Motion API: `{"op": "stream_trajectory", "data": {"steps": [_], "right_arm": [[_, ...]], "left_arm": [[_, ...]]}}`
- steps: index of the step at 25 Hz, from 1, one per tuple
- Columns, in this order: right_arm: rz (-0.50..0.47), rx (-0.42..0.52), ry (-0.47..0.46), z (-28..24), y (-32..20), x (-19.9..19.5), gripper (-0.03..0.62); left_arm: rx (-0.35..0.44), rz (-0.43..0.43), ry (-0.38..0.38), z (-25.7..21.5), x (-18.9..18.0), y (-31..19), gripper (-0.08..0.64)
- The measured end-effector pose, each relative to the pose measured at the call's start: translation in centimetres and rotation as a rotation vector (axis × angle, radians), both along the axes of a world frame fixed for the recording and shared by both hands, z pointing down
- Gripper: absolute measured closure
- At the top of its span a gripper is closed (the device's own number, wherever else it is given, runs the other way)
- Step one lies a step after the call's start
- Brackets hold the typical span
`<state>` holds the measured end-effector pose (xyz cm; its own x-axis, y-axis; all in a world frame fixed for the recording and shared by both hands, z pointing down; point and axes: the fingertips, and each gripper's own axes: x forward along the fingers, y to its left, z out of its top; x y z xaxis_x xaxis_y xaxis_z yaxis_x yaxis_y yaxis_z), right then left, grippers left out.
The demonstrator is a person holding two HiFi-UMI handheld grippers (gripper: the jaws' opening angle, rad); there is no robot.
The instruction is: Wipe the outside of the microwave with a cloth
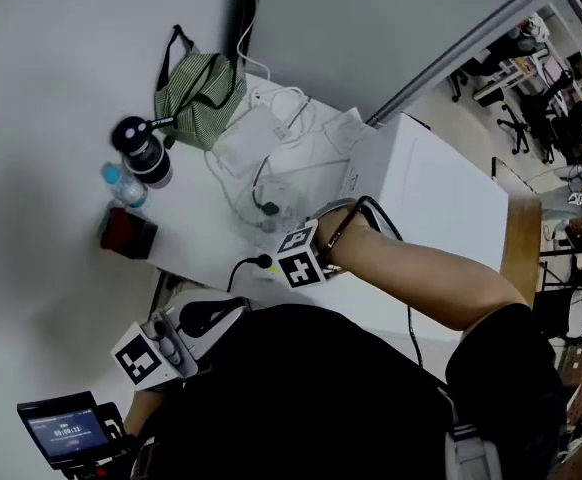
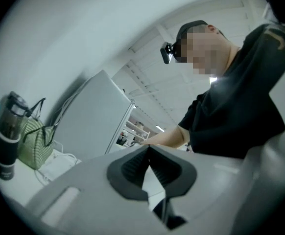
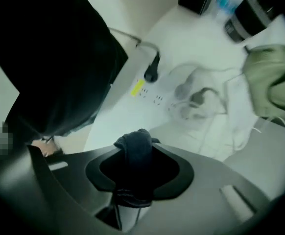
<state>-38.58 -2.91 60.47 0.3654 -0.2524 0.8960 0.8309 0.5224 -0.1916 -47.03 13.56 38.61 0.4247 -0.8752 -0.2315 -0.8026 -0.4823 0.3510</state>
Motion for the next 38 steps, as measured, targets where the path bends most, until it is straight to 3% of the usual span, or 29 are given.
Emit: {"op": "stream_trajectory", "data": {"steps": [2, 4, 7, 9, 12, 15, 17, 20, 23, 30, 33, 35, 38], "right_arm": [[0.029, -0.094, -0.230, -6.7, 1.2, -0.3, 0.463], [0.123, -0.222, -0.474, -13.6, 0.1, 1.1, 0.463], [0.379, -0.354, -0.832, -22.4, -7.5, 7.5, 0.463], [0.592, -0.426, -1.062, -25.9, -14.5, 13.7, 0.463], [0.881, -0.556, -1.381, -27.4, -24.5, 24.2, 0.463], [1.107, -0.699, -1.677, -26.7, -33.3, 34.1, 0.463], [1.255, -0.795, -1.826, -24.1, -37.9, 38.7, 0.463], [1.444, -0.941, -1.928, -17.9, -41.6, 41.0, 0.463], [1.533, -1.107, -1.973, -14.2, -43.6, 39.5, 0.463], [1.416, -1.383, -2.047, -14.5, -44.1, 35.4, 0.465], [1.441, -1.508, -2.025, -12.8, -44.8, 35.5, 0.465], [1.526, -1.490, -1.988, -9.5, -45.8, 35.5, 0.466], [1.670, -1.276, -1.843, -2.0, -46.9, 34.9, 0.469]], "left_arm": [[0.025, 0.026, -0.038, -1.3, 2.7, -2.2, 0.555], [0.048, 0.060, -0.077, -2.8, 6.2, -4.7, 0.555], [0.064, 0.136, -0.126, -4.6, 11.5, -9.5, 0.555], [0.073, 0.185, -0.094, -6.3, 15.1, -13.5, 0.555], [0.063, 0.242, -0.048, -7.5, 20.3, -18.5, 0.555], [0.007, 0.248, -0.051, -6.2, 24.9, -22.1, 0.555], [-0.038, 0.251, -0.084, -5.7, 27.4, -23.8, 0.555], [-0.124, 0.260, -0.160, -5.3, 29.3, -26.1, 0.555], [-0.167, 0.270, -0.188, -5.9, 31.1, -28.7, 0.555], [-0.238, 0.271, -0.199, -6.5, 33.9, -30.6, 0.555], [-0.274, 0.250, -0.210, -6.4, 33.6, -31.0, 0.555], [-0.291, 0.243, -0.213, -6.2, 33.2, -31.1, 0.555], [-0.311, 0.234, -0.221, -5.5, 32.0, -31.0, 0.555]]}}
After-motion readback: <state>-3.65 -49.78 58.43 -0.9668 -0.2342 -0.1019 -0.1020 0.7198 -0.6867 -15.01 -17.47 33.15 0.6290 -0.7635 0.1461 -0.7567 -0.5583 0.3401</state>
